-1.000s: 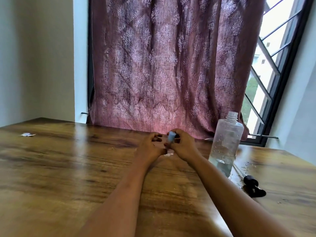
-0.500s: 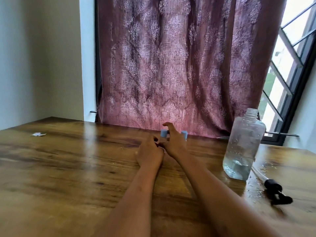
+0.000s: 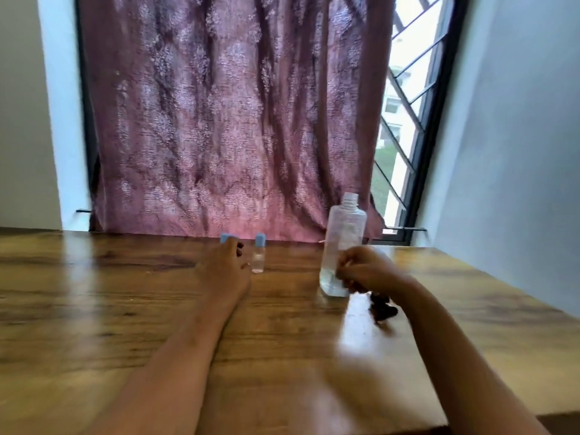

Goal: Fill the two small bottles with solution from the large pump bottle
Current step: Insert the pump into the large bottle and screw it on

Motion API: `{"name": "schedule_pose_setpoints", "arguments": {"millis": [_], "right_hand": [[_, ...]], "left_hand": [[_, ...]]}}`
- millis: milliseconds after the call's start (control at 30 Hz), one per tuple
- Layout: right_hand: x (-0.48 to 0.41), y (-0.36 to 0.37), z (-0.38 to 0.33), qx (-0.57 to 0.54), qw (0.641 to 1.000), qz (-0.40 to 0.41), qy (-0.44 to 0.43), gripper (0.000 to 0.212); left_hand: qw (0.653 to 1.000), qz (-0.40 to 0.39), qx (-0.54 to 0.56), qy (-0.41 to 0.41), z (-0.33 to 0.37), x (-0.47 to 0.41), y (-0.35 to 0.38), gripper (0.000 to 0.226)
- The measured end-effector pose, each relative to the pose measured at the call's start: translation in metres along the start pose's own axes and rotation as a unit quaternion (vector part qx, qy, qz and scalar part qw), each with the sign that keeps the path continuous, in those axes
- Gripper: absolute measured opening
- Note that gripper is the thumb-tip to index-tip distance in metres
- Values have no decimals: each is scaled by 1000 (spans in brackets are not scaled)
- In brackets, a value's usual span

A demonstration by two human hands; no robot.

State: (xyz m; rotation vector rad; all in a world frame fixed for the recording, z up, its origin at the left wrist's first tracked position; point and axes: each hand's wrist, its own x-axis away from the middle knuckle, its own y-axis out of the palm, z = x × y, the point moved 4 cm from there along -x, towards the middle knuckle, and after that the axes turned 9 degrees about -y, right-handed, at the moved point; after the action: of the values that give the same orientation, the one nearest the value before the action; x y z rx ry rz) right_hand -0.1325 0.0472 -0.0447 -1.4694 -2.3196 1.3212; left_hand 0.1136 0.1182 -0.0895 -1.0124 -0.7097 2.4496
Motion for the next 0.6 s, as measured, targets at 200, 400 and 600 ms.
{"name": "schedule_pose_setpoints", "arguments": {"millis": [200,400,600], "right_hand": [[13,-24,68,255,960,-87,71,33],[11,-11,60,277,953,-120,29,38],[12,-29,53,259,964,-17,-52,27]], "left_hand": [[989,-98,58,92,53,39,19,41],[981,-148,81,98,114,71,29,75],[982,-143,118,36,174,71,40,92]]}}
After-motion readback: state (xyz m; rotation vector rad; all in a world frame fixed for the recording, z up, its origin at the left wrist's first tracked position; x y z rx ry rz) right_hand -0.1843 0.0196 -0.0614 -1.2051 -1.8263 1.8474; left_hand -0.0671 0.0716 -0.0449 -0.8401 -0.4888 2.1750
